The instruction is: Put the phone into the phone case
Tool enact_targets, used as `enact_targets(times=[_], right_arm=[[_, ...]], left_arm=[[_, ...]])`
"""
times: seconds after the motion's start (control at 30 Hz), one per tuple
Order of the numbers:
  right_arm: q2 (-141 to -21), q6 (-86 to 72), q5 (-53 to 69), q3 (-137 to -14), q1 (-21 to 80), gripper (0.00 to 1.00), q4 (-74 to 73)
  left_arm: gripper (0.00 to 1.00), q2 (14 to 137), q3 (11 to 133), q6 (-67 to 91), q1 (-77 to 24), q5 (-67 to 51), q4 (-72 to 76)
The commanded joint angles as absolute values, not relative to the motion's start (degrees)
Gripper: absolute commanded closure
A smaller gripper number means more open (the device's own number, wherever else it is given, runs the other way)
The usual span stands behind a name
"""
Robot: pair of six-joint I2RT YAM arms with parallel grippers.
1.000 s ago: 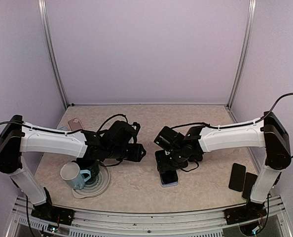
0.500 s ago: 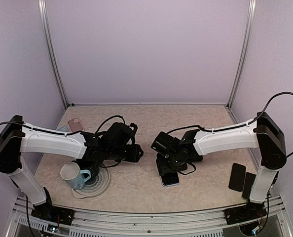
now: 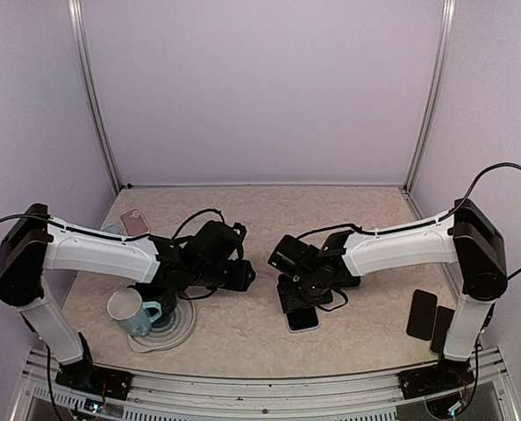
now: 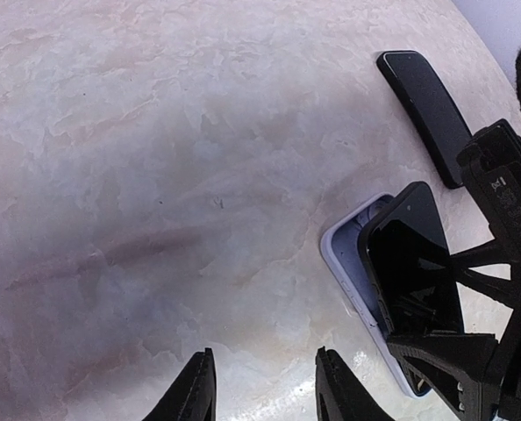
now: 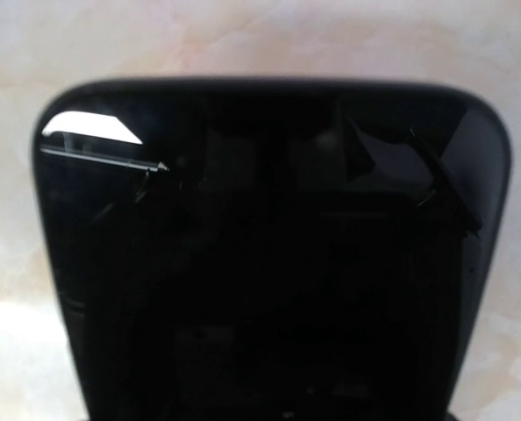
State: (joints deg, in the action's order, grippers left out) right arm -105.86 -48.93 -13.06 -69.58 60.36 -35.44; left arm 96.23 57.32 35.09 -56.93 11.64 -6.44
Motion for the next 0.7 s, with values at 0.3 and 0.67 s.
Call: enact_targets(times=[0.3, 0.67], right_arm=[[-109.39, -46.72, -8.45, -70.83, 59.88, 0.14, -40.53], [-101.62, -38.30, -4.88, -74.43, 56.84, 0.01, -41.68]], left_arm=[[0.60, 99.73, 60.38, 34.11, -56.51, 10.55, -7.45], [0.50, 102.92, 63.25, 33.97, -56.51, 7.34, -7.14]])
